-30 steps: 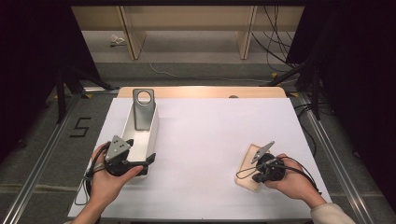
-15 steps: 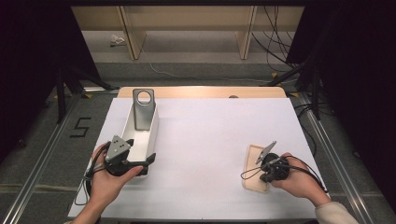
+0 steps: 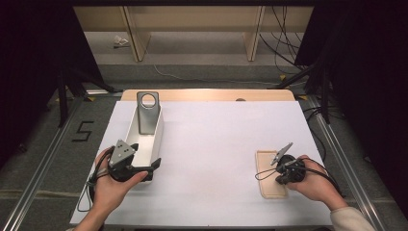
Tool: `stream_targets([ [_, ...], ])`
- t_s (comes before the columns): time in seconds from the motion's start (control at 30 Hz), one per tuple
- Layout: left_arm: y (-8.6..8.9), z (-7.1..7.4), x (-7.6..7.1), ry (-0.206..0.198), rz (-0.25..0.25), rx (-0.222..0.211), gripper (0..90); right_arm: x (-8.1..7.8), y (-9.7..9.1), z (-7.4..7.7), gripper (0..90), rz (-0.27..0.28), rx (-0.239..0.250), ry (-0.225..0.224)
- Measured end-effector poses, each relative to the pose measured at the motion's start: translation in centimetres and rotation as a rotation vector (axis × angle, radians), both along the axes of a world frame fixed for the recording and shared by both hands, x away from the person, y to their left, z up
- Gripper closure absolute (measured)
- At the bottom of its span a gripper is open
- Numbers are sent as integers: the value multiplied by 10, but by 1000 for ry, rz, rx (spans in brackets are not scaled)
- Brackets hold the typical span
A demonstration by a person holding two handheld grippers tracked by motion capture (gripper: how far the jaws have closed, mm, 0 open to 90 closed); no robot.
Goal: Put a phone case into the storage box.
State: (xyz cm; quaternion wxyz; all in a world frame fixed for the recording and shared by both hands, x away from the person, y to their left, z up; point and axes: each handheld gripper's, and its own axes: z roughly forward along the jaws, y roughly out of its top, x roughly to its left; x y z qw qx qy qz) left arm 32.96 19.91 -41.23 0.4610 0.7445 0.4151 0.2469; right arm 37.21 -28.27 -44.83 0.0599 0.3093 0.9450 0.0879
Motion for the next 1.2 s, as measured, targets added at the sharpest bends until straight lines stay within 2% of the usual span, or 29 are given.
stream_targets([
  [0.1,0,0,0,-1,0,0,77,0,0,1,900,-3,6,-1],
  [0.13,0,0,0,-1,0,0,77,0,0,2,882,5,18,-17],
  [0.27,0,0,0,0,-1,-1,78,-2,1,11,717,45,48,-58],
  [0.4,0,0,0,3,-2,-2,78,-6,5,11,472,154,21,-96],
  [0.43,0,0,0,2,-2,-3,78,-7,6,11,420,160,20,-77],
  [0.53,0,0,1,1,-1,-5,79,-9,9,12,310,194,21,-68],
  [0.57,0,0,1,1,-2,-4,79,-9,9,13,283,216,15,-72],
  [0.63,0,0,1,3,-3,-4,79,-11,10,14,218,216,15,-84],
  [0.77,0,0,1,3,-3,-5,80,-13,11,16,185,227,27,-70],
  [1.07,0,0,1,3,-2,-5,79,-15,13,13,213,254,4,-53],
  [1.2,0,-1,1,5,-2,-5,79,-17,14,12,219,284,-3,-42],
])
